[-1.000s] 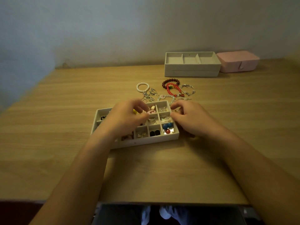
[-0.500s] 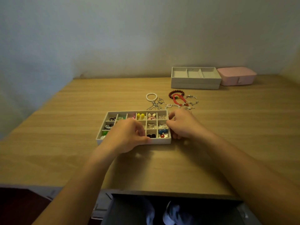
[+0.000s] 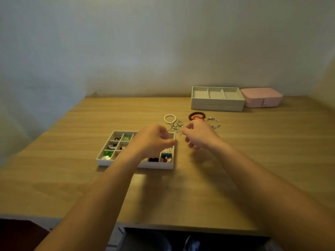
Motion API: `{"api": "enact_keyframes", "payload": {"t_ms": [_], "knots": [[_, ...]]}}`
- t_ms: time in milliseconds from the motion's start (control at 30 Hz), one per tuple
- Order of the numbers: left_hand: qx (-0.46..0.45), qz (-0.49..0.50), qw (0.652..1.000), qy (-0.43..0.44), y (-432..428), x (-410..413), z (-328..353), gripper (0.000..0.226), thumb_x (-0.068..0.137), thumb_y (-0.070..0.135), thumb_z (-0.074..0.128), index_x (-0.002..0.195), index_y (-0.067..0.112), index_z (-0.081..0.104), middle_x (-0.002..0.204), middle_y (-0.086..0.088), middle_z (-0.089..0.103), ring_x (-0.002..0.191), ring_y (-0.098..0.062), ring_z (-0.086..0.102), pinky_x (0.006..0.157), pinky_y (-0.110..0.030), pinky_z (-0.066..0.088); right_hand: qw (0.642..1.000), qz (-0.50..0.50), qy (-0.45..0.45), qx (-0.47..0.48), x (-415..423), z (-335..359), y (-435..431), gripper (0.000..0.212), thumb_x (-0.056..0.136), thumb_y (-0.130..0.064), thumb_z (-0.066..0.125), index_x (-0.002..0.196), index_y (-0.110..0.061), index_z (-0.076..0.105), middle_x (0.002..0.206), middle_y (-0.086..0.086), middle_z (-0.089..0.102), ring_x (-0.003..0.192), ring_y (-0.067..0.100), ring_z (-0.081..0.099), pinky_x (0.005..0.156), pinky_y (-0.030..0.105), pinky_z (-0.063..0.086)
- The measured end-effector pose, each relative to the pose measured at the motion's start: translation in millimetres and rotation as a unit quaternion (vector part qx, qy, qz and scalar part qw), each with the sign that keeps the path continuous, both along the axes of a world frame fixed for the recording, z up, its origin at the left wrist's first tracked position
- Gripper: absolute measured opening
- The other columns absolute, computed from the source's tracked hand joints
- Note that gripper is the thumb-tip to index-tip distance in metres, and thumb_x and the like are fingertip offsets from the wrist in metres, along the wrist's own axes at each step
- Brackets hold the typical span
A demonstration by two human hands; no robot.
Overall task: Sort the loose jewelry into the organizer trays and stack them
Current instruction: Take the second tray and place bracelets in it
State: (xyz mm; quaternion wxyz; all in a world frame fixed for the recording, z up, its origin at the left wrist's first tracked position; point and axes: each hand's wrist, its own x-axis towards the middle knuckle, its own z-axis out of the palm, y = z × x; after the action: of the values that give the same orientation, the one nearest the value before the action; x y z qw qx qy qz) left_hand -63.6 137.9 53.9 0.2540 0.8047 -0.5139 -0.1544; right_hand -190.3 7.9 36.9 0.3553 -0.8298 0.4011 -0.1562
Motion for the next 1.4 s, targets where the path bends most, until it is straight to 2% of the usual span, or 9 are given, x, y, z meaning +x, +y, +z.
{"api": "enact_keyframes", "payload": {"t_ms": [133,200,367,533,867,1000,1067,1167,1400], "knots": [[-0.025,-0.012,0.998,0.056,-61.7,-5.8,14.5,0.018,0.090,0.037,0.071,0.100,0.023,0.065,0.098,0.004,0.068,0.088,-0.012,0.065,0.077,-0.031,0.057,0.997,-0.060,-0.030,-0.038,-12.8,13.2,-54.2,0.018,0.096,-0.031,0.059,0.105,-0.019,0.068,0.100,-0.001,0.071,0.089,0.020,0.068,0.076,0.041,0.058],[-0.049,-0.007,0.995,0.091,-96.4,-3.9,16.6,0.017,0.090,0.032,0.071,0.101,0.020,0.065,0.100,0.001,0.068,0.092,-0.015,0.066,0.082,-0.035,0.058,0.995,-0.082,-0.029,-0.047,-18.7,17.7,-82.9,0.035,0.097,-0.029,0.061,0.129,-0.016,0.060,0.123,0.001,0.064,0.103,0.018,0.061,0.079,0.031,0.051],[-0.072,0.045,0.988,0.131,-188.1,11.4,6.6,0.028,0.091,0.024,0.070,0.114,0.014,0.058,0.112,-0.006,0.065,0.102,-0.021,0.061,0.095,-0.043,0.054,0.985,-0.152,0.012,-0.076,-29.2,20.1,-161.2,0.055,0.097,-0.030,0.061,0.146,-0.011,0.045,0.148,0.013,0.040,0.125,0.029,0.050,0.101,0.041,0.044],[-0.087,0.123,0.979,0.140,-250.8,27.4,-5.6,0.047,0.096,0.024,0.060,0.138,0.006,0.047,0.120,-0.007,0.056,0.098,-0.020,0.050,0.082,-0.034,0.043,0.966,-0.251,0.035,-0.056,-34.9,12.6,-222.4,0.058,0.098,-0.034,0.056,0.144,-0.002,0.043,0.146,0.021,0.036,0.127,0.039,0.045,0.100,0.042,0.042],[-0.126,0.201,0.953,0.189,-293.3,36.9,-23.4,0.029,0.099,0.024,0.055,0.120,0.010,0.069,0.105,-0.004,0.068,0.095,-0.024,0.062,0.084,-0.036,0.054,0.937,-0.348,-0.028,-0.025,-30.7,-2.9,-263.4,0.035,0.099,-0.015,0.053,0.130,0.001,0.054,0.133,0.021,0.058,0.118,0.038,0.057,0.087,0.041,0.051],[-0.171,0.213,0.936,0.224,-272.6,37.0,-10.9,0.027,0.095,0.027,0.062,0.116,0.012,0.068,0.104,-0.004,0.069,0.096,-0.022,0.064,0.089,-0.039,0.057,0.937,-0.340,-0.082,-0.028,-34.9,8.0,-244.7,0.033,0.100,-0.021,0.053,0.128,-0.004,0.059,0.127,0.016,0.062,0.099,0.029,0.057,0.073,0.035,0.046],[-0.173,0.211,0.929,0.248,-253.0,36.3,-1.0,0.022,0.093,0.030,0.061,0.103,0.012,0.068,0.092,-0.004,0.066,0.083,-0.020,0.062,0.079,-0.035,0.058,0.939,-0.330,-0.093,-0.019,-40.5,17.8,-228.1,0.034,0.100,-0.023,0.051,0.127,-0.004,0.059,0.125,0.015,0.062,0.094,0.027,0.053,0.068,0.033,0.042],[-0.147,0.206,0.924,0.287,-217.9,31.1,12.4,0.022,0.089,0.026,0.058,0.094,0.006,0.065,0.080,-0.007,0.059,0.070,-0.022,0.053,0.059,-0.030,0.048,0.951,-0.302,-0.067,0.006,-51.3,31.1,-200.9,0.040,0.099,-0.025,0.049,0.135,-0.006,0.053,0.126,0.015,0.058,0.096,0.027,0.049,0.074,0.034,0.040],[-0.034,0.130,0.971,0.200,-117.8,-1.9,28.9,0.013,0.088,0.011,0.052,0.093,0.002,0.059,0.083,-0.011,0.057,0.069,-0.021,0.051,0.054,-0.027,0.039,0.965,-0.261,0.019,-0.013,-97.4,52.1,-125.0,0.042,0.095,-0.027,0.050,0.131,-0.005,0.056,0.129,0.020,0.059,0.113,0.039,0.056,0.088,0.037,0.044]]}}
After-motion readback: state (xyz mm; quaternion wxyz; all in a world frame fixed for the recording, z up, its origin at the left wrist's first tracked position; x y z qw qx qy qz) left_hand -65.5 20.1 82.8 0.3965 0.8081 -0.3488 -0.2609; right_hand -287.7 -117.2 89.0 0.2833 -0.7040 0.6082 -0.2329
